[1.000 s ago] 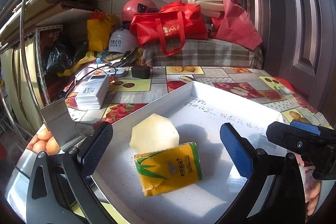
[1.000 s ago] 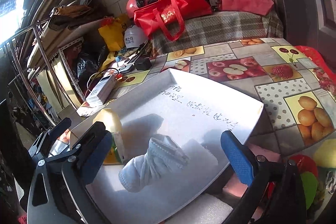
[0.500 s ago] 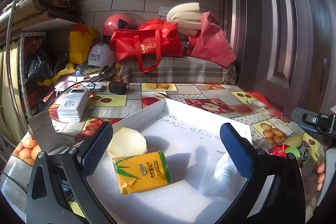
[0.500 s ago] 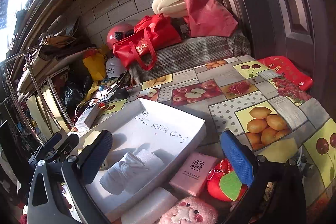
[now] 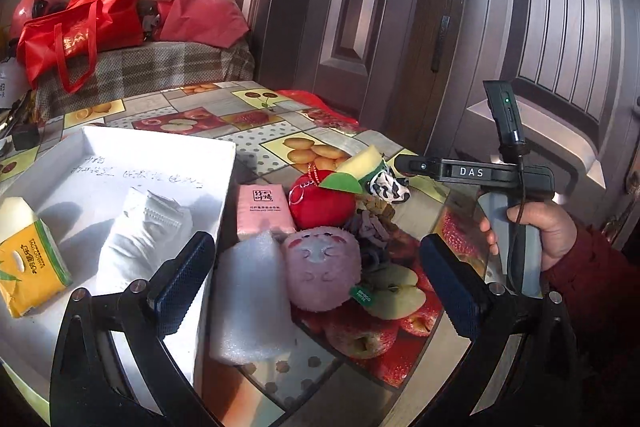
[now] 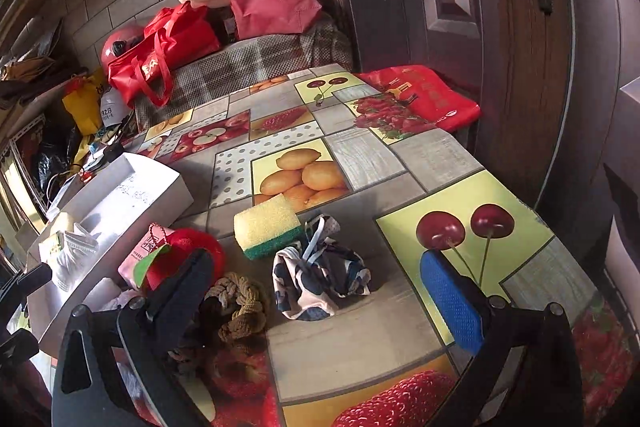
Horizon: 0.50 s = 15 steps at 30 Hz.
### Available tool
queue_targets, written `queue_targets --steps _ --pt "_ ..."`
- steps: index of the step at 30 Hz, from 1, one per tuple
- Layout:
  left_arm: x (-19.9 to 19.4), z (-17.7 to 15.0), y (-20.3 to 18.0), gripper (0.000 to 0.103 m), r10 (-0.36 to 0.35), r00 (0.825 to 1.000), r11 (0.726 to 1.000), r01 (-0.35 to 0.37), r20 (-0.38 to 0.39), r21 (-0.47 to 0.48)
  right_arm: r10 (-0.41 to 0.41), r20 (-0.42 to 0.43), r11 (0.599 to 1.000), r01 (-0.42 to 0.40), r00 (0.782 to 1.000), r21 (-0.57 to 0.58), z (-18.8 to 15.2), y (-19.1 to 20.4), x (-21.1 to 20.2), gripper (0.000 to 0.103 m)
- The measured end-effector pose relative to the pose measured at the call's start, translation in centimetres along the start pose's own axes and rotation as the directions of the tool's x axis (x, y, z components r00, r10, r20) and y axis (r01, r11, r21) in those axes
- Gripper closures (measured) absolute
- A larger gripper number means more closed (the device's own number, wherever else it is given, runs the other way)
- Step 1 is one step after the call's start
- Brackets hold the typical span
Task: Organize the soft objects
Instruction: 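Grasp the black-and-white patterned cloth with the right tool while the left tool grasps the pink plush ball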
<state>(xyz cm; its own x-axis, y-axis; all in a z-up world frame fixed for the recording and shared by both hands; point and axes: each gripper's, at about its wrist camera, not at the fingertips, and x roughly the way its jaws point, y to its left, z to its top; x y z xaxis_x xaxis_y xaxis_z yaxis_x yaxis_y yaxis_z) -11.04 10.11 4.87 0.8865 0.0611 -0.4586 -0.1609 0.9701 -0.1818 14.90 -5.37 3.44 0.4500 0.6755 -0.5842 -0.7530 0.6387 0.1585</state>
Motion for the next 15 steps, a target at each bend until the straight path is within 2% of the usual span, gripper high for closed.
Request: queue_targets --steps 3,6,7,8,9,12,15 --pt "0.8 -0.4 -1.2 0.0 -0.017 0.999 1.0 0.018 -0.034 0.014 -0.032 -0.03 0.999 0.032 0.999 -0.01 -0.1 -0.5 1.5 0.0" --pt "1.3 -0.6 -1.5 0.0 -0.005 0.998 1.0 0.006 -0.06 0.022 -0.029 -0.087 0.999 0.027 0.996 -0.019 0.3 -0.6 3.4 0.002" --pt "1.3 -0.6 -1.6 0.0 -0.006 0.998 1.0 0.008 -0.06 0.021 -0.026 -0.105 0.999 0.024 0.994 -0.023 0.5 -0.5 4.0 0.006" --pt "1.4 -0.6 -1.6 0.0 -0.007 0.998 1.0 0.008 -0.063 0.019 -0.02 -0.128 1.0 0.017 0.992 -0.024 0.5 -0.5 4.6 0.023" --pt "1.7 -0.5 -1.6 0.0 -0.005 0.998 1.0 0.007 -0.07 0.018 -0.008 -0.158 1.0 0.006 0.987 -0.017 0.4 -0.6 5.2 0.045" --pt "2.9 -0.4 -1.9 0.001 -0.006 0.994 0.999 0.01 -0.11 0.031 0.015 -0.152 1.0 -0.015 0.988 0.001 0.4 -0.9 4.9 0.058" --pt "3.9 -0.2 -3.1 0.005 -0.01 0.992 0.997 0.02 -0.124 0.075 0.04 -0.133 0.998 -0.034 0.99 0.046 0.3 -1.7 4.3 0.059"
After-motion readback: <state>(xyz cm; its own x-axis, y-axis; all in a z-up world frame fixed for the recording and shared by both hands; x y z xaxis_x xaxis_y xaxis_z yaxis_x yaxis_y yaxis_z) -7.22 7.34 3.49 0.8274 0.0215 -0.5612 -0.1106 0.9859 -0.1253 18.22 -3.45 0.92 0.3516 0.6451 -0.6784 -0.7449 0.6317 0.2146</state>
